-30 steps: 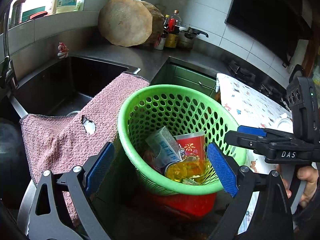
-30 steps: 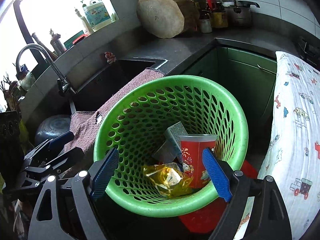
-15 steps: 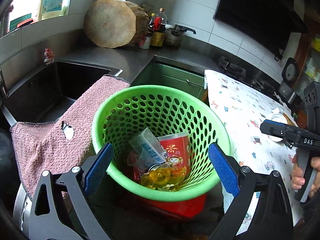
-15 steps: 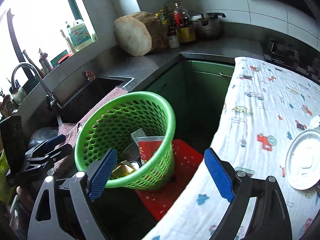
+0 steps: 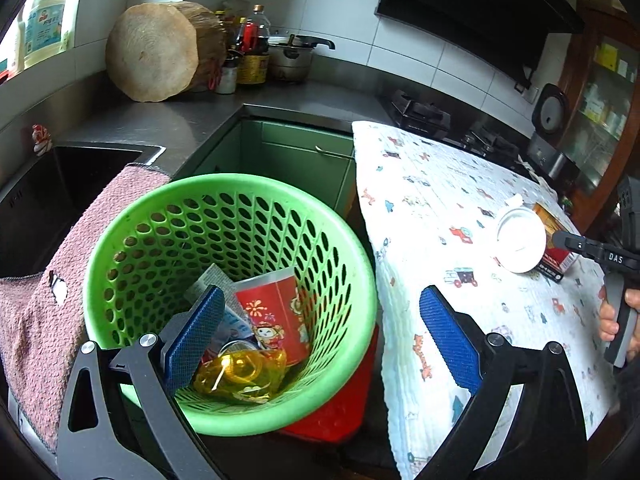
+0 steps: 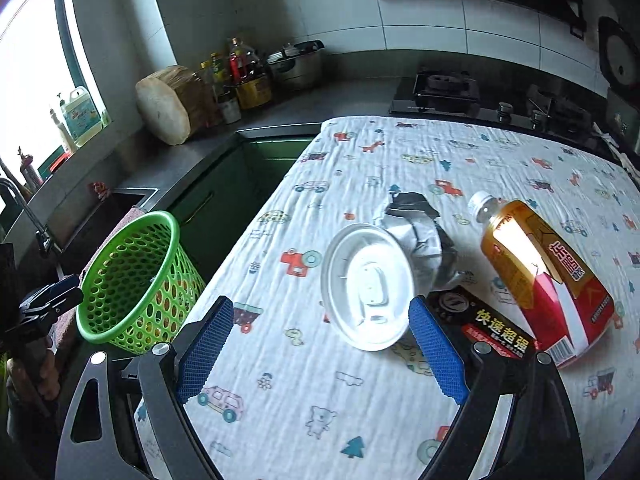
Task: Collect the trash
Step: 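Move the right tool back to the table and grasp the crumpled foil wad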
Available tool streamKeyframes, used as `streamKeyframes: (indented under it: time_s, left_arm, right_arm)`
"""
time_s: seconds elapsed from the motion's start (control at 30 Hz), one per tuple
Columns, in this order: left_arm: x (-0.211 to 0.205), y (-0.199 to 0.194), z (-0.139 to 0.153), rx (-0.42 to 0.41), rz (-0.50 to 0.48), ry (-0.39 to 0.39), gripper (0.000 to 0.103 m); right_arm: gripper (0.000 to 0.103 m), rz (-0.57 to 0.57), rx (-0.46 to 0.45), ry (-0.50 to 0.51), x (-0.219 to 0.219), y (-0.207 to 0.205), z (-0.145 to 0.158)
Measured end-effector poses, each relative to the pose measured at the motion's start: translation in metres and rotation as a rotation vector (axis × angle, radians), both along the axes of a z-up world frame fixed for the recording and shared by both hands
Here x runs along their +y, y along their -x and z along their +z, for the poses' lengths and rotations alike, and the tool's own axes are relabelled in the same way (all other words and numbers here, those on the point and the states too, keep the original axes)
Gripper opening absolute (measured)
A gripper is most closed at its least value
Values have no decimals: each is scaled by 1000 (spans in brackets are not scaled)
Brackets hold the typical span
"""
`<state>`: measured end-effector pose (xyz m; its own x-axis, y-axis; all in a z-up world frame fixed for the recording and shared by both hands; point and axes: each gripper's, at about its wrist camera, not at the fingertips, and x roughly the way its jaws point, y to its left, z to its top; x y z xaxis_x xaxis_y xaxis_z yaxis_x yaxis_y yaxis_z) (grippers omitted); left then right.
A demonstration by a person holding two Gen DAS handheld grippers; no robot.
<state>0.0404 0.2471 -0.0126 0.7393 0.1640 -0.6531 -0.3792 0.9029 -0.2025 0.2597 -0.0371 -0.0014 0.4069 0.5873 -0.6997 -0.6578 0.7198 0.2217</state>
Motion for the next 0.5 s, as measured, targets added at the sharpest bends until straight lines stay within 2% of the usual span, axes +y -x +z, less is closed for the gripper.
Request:
streamKeyframes:
  time_s: [0.17, 0.3, 0.5]
  left_arm:
    - [-20, -24, 0, 14, -44, -4, 97]
    - [-31, -38, -2, 28, -70, -11, 97]
    - [-44, -55, -1, 37, -121, -8, 97]
  right_arm:
    - [86, -54, 63, -58, -17, -36, -3]
    - [82, -71, 131, -125, -13, -61, -5]
    - [77, -124, 201, -126, 2, -96, -17]
